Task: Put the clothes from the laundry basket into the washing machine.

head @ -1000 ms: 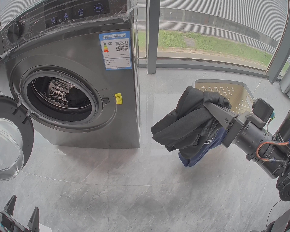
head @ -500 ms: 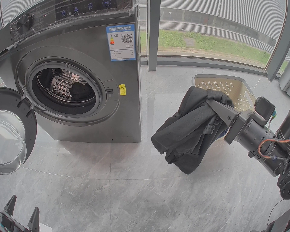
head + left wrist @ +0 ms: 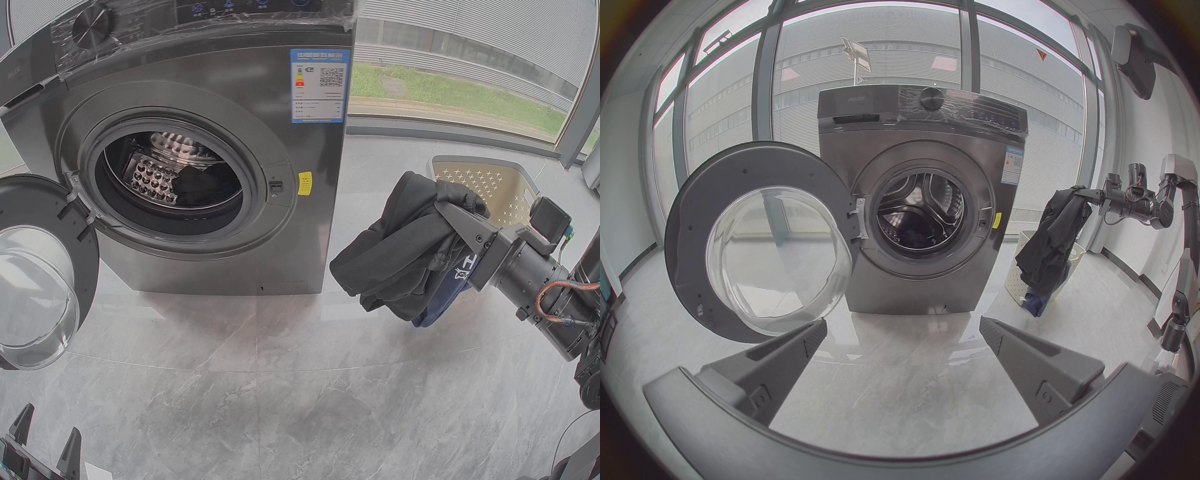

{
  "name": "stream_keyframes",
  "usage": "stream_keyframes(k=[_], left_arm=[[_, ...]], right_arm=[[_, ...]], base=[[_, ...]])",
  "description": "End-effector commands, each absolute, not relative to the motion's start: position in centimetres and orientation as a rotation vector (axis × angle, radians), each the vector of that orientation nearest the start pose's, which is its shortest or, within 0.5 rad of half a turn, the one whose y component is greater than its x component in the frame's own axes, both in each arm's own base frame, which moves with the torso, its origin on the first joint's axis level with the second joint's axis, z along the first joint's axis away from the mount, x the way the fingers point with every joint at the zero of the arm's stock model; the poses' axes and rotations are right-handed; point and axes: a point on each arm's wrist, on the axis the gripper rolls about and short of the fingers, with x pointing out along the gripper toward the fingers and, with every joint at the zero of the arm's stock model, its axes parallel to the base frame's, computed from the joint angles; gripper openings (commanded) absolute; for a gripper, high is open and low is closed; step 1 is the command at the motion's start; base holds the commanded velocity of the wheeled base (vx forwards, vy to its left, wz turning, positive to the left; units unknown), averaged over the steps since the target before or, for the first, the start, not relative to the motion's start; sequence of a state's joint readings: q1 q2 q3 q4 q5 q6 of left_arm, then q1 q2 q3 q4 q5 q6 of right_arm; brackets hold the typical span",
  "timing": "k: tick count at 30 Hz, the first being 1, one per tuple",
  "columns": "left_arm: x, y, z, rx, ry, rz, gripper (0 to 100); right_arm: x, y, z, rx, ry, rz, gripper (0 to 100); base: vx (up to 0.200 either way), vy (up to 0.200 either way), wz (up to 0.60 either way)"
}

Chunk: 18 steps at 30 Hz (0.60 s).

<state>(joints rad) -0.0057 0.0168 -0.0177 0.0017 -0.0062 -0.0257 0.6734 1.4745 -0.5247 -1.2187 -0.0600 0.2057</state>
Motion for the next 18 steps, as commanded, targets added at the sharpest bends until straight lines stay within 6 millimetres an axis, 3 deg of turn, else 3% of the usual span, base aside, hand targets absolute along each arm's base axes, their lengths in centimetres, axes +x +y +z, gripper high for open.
stream_keyframes(k=[1, 8, 14, 18], left_arm=[[-2.28, 0.0, 7.58, -0.026, 0.002, -0.012, 100], [-2.28, 0.0, 7.58, -0.023, 0.002, -0.012, 100], [-2.28, 0.0, 7.58, -0.023, 0.002, -0.012, 100], [-2.28, 0.0, 7.58, -0.025, 0.002, -0.012, 100]], right_arm=[[18.28, 14.41, 22.74, 0.296, -0.191, 0.635, 0], [18.29, 14.42, 22.77, 0.296, -0.191, 0.635, 0], [18.45, 14.23, 22.81, 0.295, -0.194, 0.624, 0], [18.59, 14.02, 22.78, 0.294, -0.196, 0.614, 0]], base=[[0.0, 0.2, 0.0], [0.0, 0.2, 0.0], [0.0, 0.0, 0.0], [-0.2, 0.0, 0.0]])
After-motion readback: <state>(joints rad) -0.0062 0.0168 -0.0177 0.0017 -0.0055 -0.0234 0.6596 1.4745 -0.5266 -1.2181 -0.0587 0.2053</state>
